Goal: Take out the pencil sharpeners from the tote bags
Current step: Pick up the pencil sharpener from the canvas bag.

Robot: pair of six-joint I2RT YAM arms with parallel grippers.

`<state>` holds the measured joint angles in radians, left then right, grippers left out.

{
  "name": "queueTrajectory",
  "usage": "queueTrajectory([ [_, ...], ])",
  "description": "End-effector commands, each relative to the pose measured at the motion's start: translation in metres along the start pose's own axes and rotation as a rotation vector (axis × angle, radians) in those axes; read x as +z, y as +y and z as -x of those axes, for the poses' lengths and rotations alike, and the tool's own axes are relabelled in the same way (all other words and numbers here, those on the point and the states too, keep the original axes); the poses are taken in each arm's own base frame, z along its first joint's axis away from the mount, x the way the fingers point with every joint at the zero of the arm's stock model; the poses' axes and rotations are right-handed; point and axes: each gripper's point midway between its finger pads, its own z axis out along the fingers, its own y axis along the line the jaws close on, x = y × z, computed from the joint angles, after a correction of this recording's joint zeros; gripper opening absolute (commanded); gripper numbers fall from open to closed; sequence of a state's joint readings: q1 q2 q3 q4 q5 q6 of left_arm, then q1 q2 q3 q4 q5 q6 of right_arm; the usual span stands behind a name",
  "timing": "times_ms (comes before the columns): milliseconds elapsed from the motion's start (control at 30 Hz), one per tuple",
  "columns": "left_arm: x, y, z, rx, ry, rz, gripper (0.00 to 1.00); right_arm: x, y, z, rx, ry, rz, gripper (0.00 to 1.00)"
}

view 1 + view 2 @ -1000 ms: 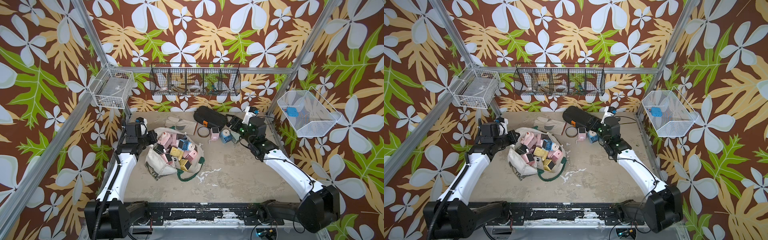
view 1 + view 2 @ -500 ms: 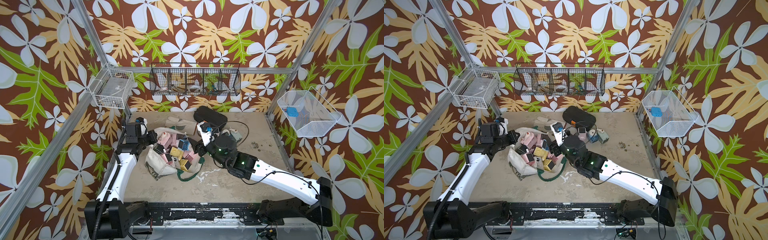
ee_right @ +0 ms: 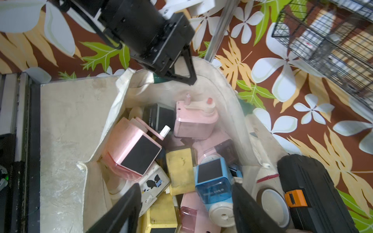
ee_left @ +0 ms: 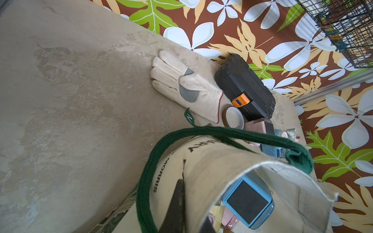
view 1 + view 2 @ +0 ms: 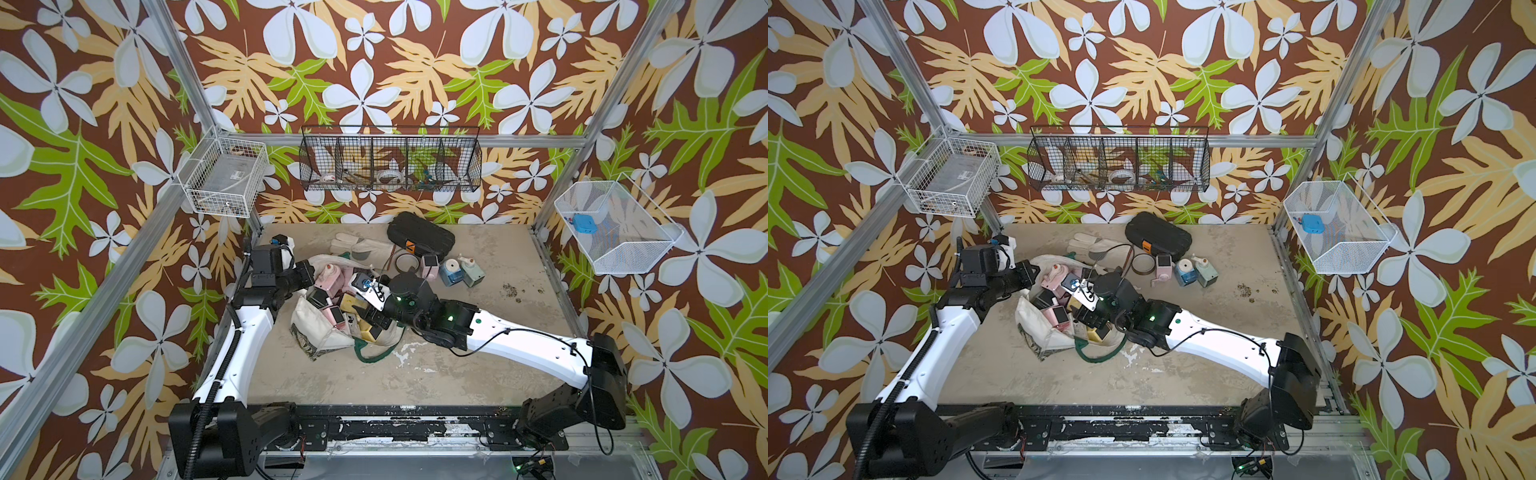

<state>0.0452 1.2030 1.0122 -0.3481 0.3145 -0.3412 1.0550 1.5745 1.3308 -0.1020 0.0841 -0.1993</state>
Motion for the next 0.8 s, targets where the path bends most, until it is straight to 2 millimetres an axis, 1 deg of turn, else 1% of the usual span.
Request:
queueTrajectory([
  [0, -0.005, -0.007, 0.015, 0.015, -0.06, -0.024, 0.0, 0.01, -0.001, -0.01, -0.075, 0.064, -0.016, 0.72],
  [100, -0.005, -0.007, 0.015, 0.014, -0.06, -0.024, 0.0, 0.027, -0.004, -0.025, -0.127, 0.147, -0.043, 0.73],
  [200, -0.005, -0.008, 0.015, 0.015, -0.061, -0.024, 0.0, 0.041, -0.021, -0.038, -0.175, 0.23, -0.148, 0.75],
  [367, -0.006, -0.008, 0.016, 0.016, -0.064, -0.025, 0.0, 0.063, -0.036, -0.057, -0.26, 0.337, -0.253, 0.77],
  [500, -0.006, -0.008, 0.016, 0.016, -0.064, -0.025, 0.0, 0.072, -0.043, -0.062, -0.303, 0.377, -0.299, 0.77],
  [600, -0.006, -0.008, 0.016, 0.016, -0.065, -0.026, 0.0, 0.074, -0.048, -0.066, -0.331, 0.398, -0.331, 0.78],
  [767, -0.006, -0.008, 0.016, 0.015, -0.062, -0.028, 0.0, 0.074, -0.06, -0.079, -0.347, 0.455, -0.376, 0.78],
])
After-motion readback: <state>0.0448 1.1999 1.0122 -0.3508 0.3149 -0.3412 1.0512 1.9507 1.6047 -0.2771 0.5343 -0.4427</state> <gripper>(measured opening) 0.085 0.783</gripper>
